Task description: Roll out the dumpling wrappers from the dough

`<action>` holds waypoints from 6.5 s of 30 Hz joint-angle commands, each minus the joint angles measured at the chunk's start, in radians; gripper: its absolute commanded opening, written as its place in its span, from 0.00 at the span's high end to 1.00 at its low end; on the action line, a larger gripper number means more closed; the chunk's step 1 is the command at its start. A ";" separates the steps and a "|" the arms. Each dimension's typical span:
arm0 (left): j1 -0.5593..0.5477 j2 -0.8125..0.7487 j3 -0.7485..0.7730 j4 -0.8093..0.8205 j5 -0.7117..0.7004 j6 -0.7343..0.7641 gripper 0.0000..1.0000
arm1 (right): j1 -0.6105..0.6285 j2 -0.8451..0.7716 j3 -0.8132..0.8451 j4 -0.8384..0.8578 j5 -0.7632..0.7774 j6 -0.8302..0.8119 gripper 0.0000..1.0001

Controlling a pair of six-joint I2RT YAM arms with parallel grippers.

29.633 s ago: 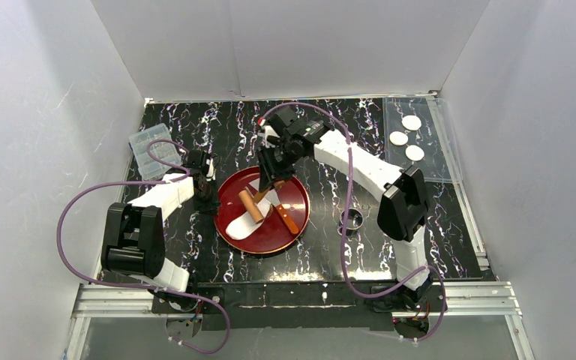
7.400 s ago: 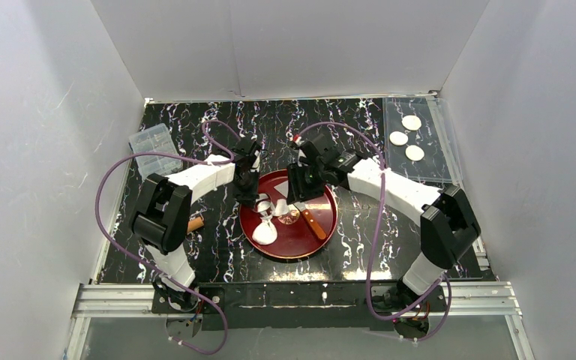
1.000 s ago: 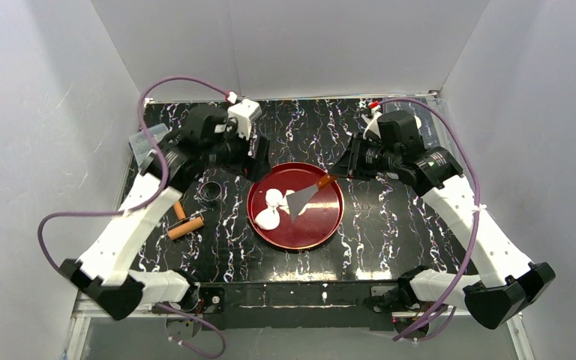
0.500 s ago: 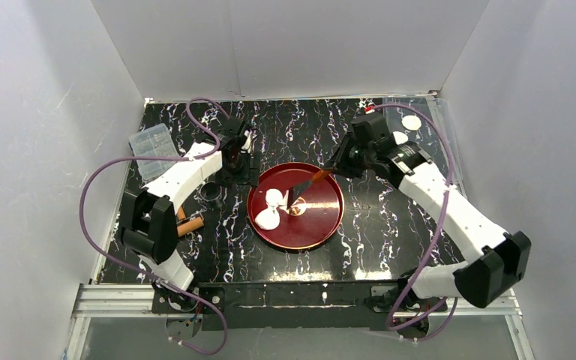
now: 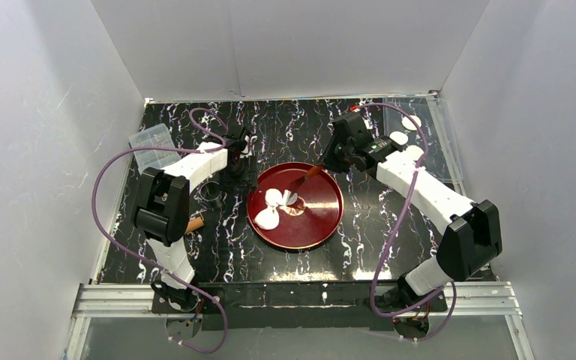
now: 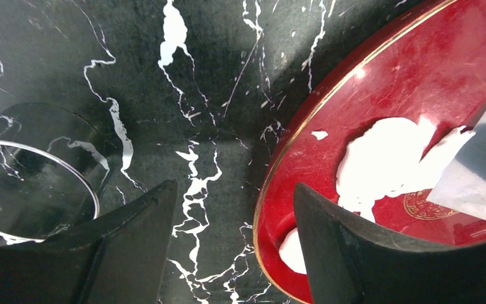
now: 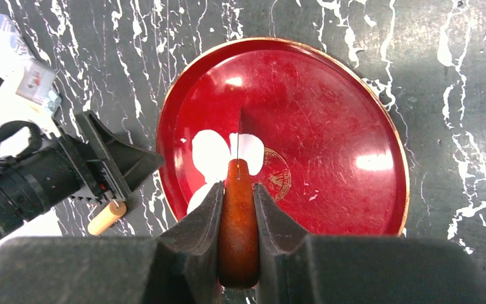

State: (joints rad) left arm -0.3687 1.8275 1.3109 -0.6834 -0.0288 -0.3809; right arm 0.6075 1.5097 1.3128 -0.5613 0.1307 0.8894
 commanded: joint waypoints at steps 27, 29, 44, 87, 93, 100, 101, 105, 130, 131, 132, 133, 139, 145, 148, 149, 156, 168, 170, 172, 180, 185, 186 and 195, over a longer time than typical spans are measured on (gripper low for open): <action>-0.036 -0.024 -0.148 0.122 -0.047 -0.052 0.87 | 0.068 -0.112 0.120 -0.029 0.032 -0.299 0.99; -0.037 -0.023 -0.152 0.124 -0.045 -0.056 0.90 | 0.093 -0.089 0.142 0.006 -0.003 -0.274 0.99; -0.037 -0.034 -0.165 0.127 -0.033 -0.070 1.00 | 0.145 0.052 0.153 0.010 0.082 -0.175 0.99; -0.038 -0.043 -0.165 0.111 -0.068 -0.075 1.00 | 0.149 -0.072 -0.012 -0.287 0.428 -0.270 0.99; -0.039 -0.047 -0.164 0.111 -0.072 -0.075 1.00 | 0.108 -0.152 -0.039 -0.329 0.434 -0.280 0.99; -0.041 -0.049 -0.166 0.111 -0.071 -0.075 1.00 | 0.097 -0.212 0.006 -0.296 0.285 -0.344 0.99; -0.042 -0.050 -0.167 0.110 -0.071 -0.074 1.00 | 0.097 -0.216 0.018 -0.284 0.248 -0.346 0.99; -0.044 -0.051 -0.167 0.112 -0.071 -0.073 1.00 | 0.093 -0.244 0.042 -0.189 0.093 -0.363 0.99; -0.046 -0.056 -0.192 0.209 0.087 0.138 1.00 | 0.112 -0.017 0.252 -0.142 -0.701 -1.444 0.99; -0.046 -0.053 -0.190 0.216 0.104 0.148 1.00 | 0.113 0.004 0.267 -0.145 -0.721 -1.455 0.99; -0.045 -0.051 -0.191 0.221 0.125 0.162 1.00 | 0.115 0.024 0.279 -0.144 -0.729 -1.462 0.99; -0.045 -0.049 -0.193 0.227 0.136 0.173 1.00 | 0.117 0.041 0.288 -0.144 -0.738 -1.474 0.99; -0.045 -0.051 -0.192 0.219 0.118 0.170 1.00 | 0.133 0.108 0.327 -0.179 -0.727 -1.536 0.99; -0.044 -0.040 -0.181 0.219 0.111 0.162 1.00 | 0.143 0.130 0.319 -0.117 -0.699 -1.521 0.99; -0.044 -0.040 -0.188 0.221 0.112 0.159 1.00 | 0.150 0.155 0.338 -0.131 -0.686 -1.522 0.99; -0.044 -0.040 -0.189 0.222 0.112 0.158 1.00 | 0.151 0.162 0.336 -0.131 -0.688 -1.522 0.99; -0.044 -0.040 -0.186 0.222 0.110 0.151 1.00 | 0.172 0.207 0.367 -0.129 -0.626 -1.518 0.99; -0.041 -0.041 -0.185 0.220 0.099 0.145 1.00 | 0.200 0.209 0.381 -0.161 -0.597 -1.538 0.99; -0.041 -0.039 -0.188 0.221 0.094 0.145 1.00 | 0.209 0.221 0.394 -0.185 -0.605 -1.548 0.99; -0.041 -0.040 -0.188 0.219 0.090 0.144 1.00 | 0.220 0.244 0.426 -0.231 -0.616 -1.553 0.99; -0.041 -0.043 -0.181 0.205 0.084 0.140 1.00 | 0.267 0.355 0.538 -0.318 -0.455 -1.474 0.99; -0.042 -0.045 -0.183 0.208 0.086 0.139 1.00 | 0.276 0.354 0.554 -0.281 -0.400 -1.457 0.99; -0.041 -0.045 -0.184 0.208 0.085 0.138 1.00 | 0.277 0.353 0.555 -0.280 -0.388 -1.456 0.99; -0.041 -0.047 -0.185 0.203 0.064 0.127 1.00 | 0.303 0.284 0.391 -0.281 -0.464 -1.430 0.99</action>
State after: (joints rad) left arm -0.4137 1.7935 1.1301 -0.4408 0.0795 -0.2615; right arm 0.8963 1.8336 1.8034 -0.8101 -0.3176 -0.5529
